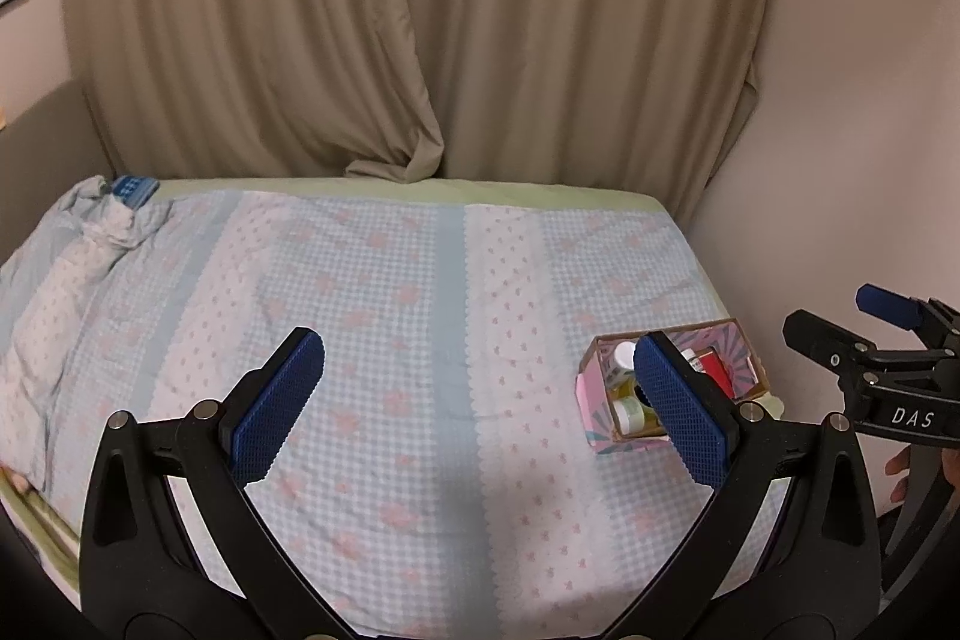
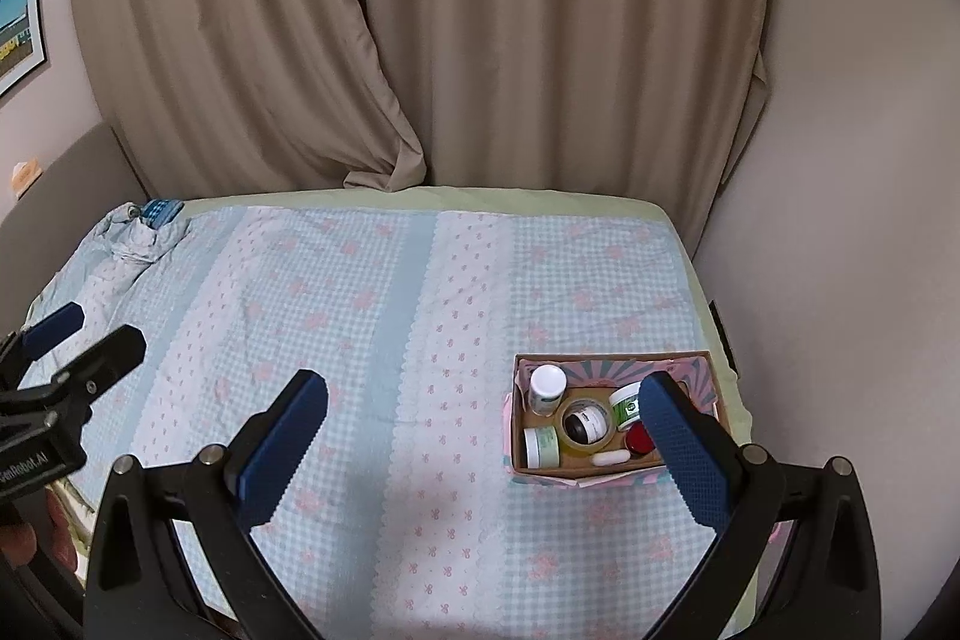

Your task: Organize rigid objects

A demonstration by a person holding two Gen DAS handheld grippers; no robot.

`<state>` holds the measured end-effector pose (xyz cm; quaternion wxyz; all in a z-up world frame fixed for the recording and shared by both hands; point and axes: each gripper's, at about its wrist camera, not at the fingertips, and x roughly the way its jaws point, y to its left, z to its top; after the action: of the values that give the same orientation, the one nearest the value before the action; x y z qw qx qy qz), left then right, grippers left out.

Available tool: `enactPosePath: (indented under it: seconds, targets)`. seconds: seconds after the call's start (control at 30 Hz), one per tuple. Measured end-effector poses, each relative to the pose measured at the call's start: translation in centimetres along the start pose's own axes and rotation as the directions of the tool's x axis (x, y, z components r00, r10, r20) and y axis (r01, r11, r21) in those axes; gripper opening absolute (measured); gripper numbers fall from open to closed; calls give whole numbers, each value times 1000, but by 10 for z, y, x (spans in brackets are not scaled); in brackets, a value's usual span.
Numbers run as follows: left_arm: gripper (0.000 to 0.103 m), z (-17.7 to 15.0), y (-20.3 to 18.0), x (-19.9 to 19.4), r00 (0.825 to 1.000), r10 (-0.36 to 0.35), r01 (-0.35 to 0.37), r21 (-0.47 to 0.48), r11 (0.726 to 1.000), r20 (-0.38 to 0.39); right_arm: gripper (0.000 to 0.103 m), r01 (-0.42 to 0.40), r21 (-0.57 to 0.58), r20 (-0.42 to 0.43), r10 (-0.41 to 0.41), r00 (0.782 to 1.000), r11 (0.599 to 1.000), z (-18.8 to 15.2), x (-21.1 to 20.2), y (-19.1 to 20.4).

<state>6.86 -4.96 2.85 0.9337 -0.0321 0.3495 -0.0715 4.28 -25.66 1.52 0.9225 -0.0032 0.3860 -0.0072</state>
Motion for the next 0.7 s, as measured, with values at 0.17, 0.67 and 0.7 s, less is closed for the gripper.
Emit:
enactPosePath:
  seconds: [0.17,0.67,0.7]
  targets:
    - [103,1,-3,2,1000,1,-1,9,1000,-1,103,13,10,7,-13,1000,1000,1,-1,-2]
    - [103,-4,-5,1,1000,3,-3,12,1000,1,103,27,14,8,-27,1000,1000,0,-3,-5]
    - [103,-5,-5,0,1000,3,-4,12,1000,2,103,26,15,8,-26,1000,1000,0,-3,-5]
